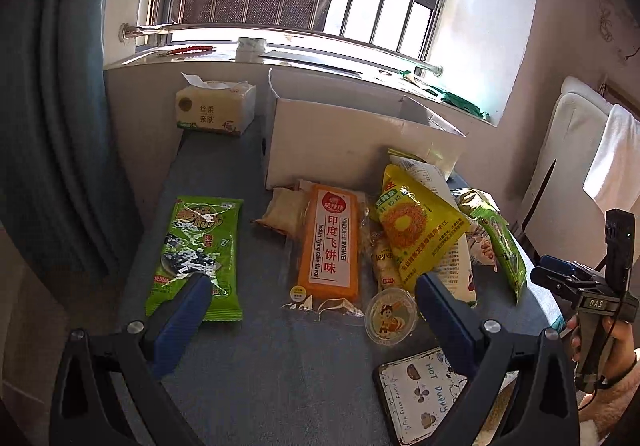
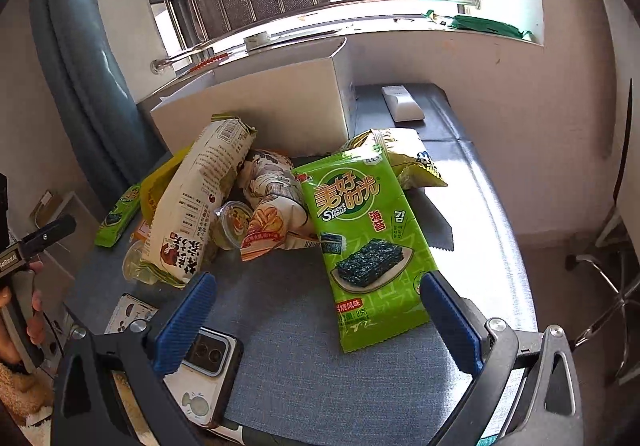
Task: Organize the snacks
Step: 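Grasp a green seaweed pack with the right tool while the left tool grasps another seaweed pack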
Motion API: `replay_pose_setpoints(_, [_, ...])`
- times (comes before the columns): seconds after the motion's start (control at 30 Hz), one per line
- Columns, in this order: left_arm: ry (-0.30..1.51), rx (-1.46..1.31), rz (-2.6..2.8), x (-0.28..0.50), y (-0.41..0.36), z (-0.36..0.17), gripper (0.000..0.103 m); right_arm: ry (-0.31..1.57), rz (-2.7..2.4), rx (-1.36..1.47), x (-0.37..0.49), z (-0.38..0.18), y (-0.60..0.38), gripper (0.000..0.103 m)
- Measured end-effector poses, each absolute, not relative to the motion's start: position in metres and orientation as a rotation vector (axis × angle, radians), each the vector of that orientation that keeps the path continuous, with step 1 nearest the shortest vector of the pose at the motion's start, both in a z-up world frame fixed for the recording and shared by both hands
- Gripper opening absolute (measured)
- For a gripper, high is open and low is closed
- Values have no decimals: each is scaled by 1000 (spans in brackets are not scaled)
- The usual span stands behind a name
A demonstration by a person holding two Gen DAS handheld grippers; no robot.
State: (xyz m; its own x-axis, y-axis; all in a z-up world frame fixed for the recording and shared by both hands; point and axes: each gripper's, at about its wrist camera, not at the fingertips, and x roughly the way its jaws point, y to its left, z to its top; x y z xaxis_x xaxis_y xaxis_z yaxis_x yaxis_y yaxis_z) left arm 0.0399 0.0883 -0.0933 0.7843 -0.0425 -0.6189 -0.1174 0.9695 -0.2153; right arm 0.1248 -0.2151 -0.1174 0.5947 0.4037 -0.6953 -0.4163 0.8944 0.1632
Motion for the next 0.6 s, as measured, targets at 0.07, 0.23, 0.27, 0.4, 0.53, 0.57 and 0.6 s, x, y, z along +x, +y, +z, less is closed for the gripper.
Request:
replay_pose_setpoints(0.07, [663,-256,43,37,90,-93,103,816,447,-74,137,-120,-216,103])
replay_pose_setpoints(0.23, [670,-245,61,34,96,-94,103,874,464,-167,162,-135,-212,103])
replay_pose_setpoints(0.27, [674,-245,66,33,98,-95,103,885,461,-203,165,-138,-210,103])
replay_pose_setpoints(0.4, [691,-258,85,29,107,-99,103,903,437,-273,176,-148,-204,103])
replay_pose_setpoints(0.53, [701,-282,99,26,117,-103,103,944,470,-221,182,-150,-205,95])
replay_pose_setpoints(0.57, [704,-287,105,26,119,-104,103,951,468,-228,183,-150,-204,73])
replay_pose_setpoints(0.6, [710,-291,110,27,121,-105,103,957,458,-236,183,-151,-204,71])
